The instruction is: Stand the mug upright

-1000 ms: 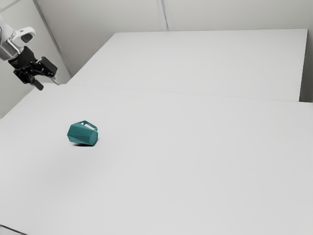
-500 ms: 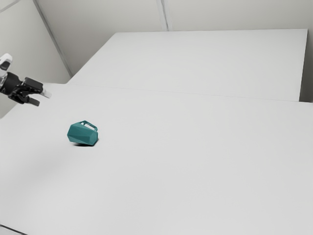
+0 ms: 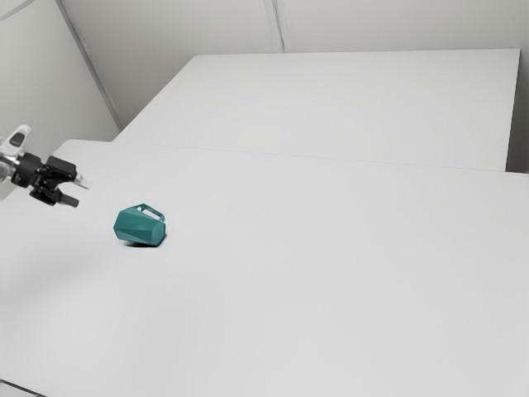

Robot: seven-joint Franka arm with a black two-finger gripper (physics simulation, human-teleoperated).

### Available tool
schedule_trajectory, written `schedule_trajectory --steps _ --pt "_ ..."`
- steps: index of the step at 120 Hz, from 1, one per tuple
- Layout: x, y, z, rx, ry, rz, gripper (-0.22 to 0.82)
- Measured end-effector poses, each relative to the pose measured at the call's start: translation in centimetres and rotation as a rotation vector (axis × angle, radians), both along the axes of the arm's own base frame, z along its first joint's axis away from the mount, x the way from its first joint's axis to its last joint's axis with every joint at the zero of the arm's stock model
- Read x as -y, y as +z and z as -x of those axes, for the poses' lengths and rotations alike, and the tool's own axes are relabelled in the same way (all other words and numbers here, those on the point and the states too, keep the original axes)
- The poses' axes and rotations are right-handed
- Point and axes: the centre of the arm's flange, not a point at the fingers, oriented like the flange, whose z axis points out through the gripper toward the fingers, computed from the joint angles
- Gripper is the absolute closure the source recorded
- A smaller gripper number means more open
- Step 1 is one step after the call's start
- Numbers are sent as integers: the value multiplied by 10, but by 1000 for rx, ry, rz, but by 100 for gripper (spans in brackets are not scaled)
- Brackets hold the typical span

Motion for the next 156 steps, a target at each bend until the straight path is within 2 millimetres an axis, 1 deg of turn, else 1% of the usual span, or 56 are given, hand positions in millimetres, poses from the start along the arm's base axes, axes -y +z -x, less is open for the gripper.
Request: schedule_trajectory --steps 11,26,40,55,73,98,120,156 --pt "-10 -13 -5 -9 -4 7 0" --pt "-20 -28 -12 -17 -13 11 0" --pt "-29 -38 -19 -18 -19 5 0" --pt "-35 -58 -27 -27 -23 21 0" --pt "-34 -80 -32 -25 -15 69 0" --pt "-32 -102 -36 -12 -11 112 0" --pt "-29 -112 -43 9 -19 129 0" --pt "-8 -120 -59 33 -40 169 0"
